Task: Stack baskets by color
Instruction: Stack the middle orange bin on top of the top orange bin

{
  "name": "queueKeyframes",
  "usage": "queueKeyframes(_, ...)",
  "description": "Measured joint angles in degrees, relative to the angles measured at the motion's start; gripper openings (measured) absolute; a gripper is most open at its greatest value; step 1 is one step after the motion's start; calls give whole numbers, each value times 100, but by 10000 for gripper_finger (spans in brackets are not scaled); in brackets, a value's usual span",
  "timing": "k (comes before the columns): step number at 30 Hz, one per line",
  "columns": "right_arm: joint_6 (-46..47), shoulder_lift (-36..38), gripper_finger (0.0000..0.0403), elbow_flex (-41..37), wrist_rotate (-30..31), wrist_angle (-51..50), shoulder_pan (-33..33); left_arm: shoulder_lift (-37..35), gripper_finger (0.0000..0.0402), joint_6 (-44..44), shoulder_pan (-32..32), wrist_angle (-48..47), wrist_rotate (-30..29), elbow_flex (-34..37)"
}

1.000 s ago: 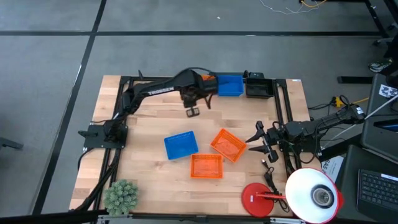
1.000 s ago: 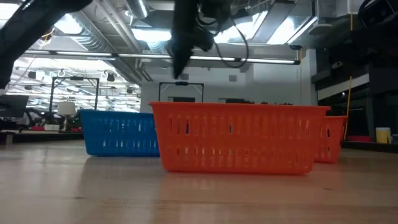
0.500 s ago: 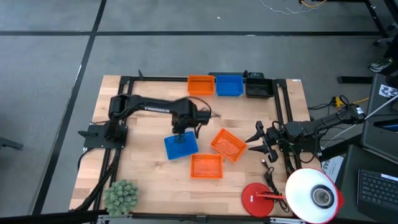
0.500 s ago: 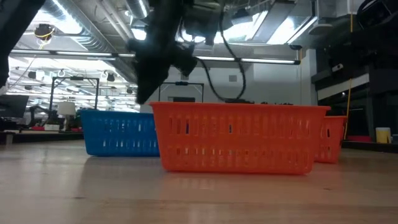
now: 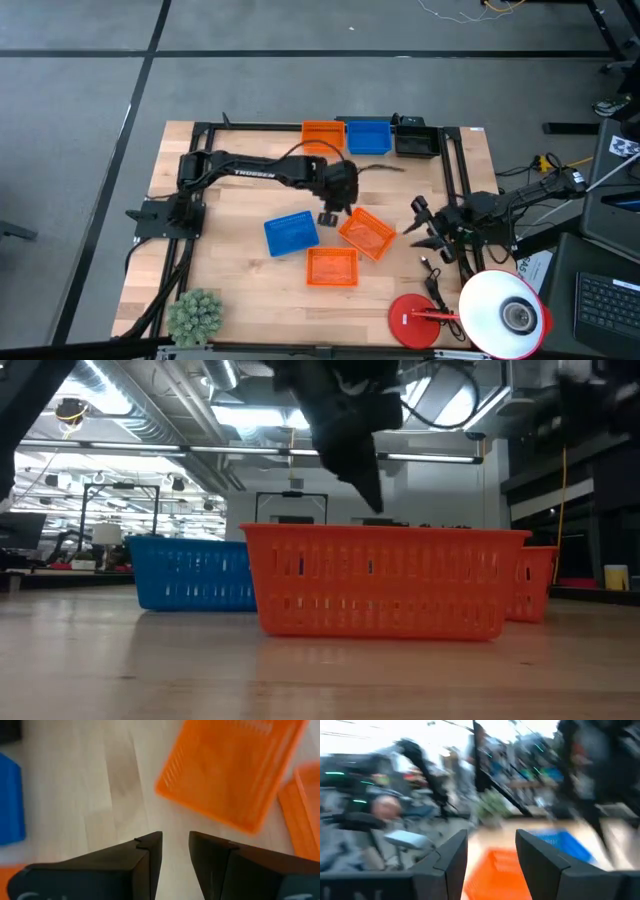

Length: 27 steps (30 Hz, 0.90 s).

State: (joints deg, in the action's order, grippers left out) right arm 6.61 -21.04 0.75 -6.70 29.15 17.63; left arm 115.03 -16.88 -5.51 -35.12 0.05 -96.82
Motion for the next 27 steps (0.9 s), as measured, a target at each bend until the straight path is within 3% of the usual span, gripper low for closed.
queueKeyframes(6, -752, 108, 168, 7, -760, 1003, 101, 474, 89, 9, -299, 667, 677, -221)
queueKeyframes(17, -536, 98, 168, 4, -568, 858, 100, 1595, 89, -339, 87, 608, 724, -1546)
queueKeyframes(27, -563, 98, 168, 4, -1653, 1392, 100, 1895, 89, -602, -53, 674, 705, -1722)
